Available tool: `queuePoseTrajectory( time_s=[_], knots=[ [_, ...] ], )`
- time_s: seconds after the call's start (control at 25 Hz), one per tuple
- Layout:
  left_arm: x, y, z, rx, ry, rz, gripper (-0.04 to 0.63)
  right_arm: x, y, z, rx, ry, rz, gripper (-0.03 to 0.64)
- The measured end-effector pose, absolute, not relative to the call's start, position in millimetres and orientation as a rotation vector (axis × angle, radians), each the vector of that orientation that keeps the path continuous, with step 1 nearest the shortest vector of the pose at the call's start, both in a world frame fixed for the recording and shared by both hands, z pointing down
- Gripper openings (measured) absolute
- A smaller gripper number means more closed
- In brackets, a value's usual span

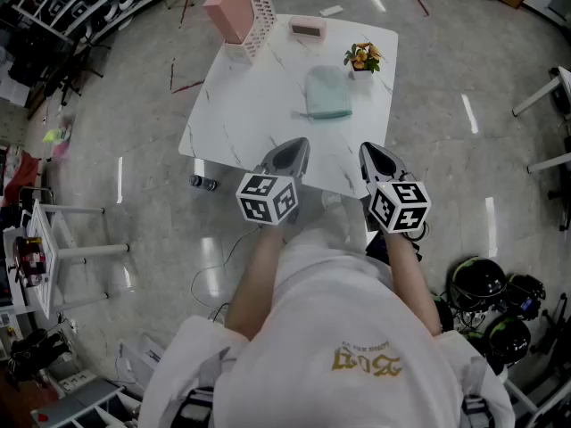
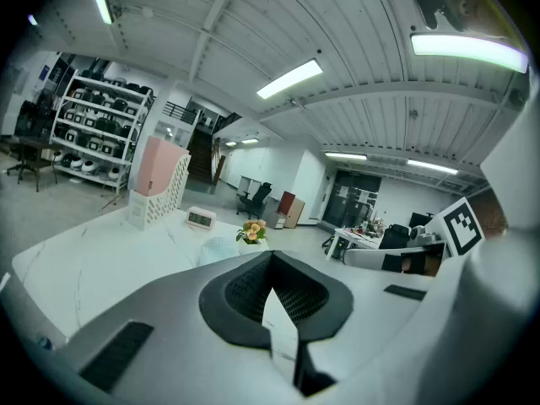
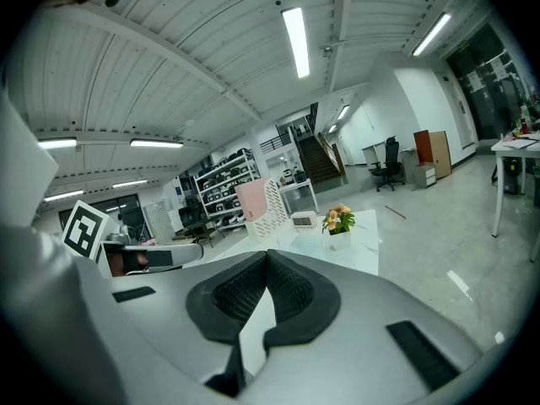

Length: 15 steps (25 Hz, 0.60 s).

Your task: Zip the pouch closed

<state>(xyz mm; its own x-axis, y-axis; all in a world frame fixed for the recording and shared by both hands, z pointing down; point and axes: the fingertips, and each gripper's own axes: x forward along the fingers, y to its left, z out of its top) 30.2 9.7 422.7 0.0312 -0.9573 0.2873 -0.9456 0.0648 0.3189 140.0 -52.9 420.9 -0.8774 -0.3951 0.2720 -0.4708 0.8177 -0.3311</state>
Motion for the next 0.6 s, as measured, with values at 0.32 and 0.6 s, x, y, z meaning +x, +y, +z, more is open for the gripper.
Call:
queuePoseTrajectory(
  time_s=[0.32, 0.6],
  knots=[
    [22, 12, 427, 1.869, -1.923, -0.049, 0.018, 138, -54, 423, 0.682, -2.803, 0.571, 0.011],
    [18, 15, 435, 1.843, -1.870, -0.098, 0.249, 132, -49, 430, 0.684, -2.776, 0.512, 0.143]
  ],
)
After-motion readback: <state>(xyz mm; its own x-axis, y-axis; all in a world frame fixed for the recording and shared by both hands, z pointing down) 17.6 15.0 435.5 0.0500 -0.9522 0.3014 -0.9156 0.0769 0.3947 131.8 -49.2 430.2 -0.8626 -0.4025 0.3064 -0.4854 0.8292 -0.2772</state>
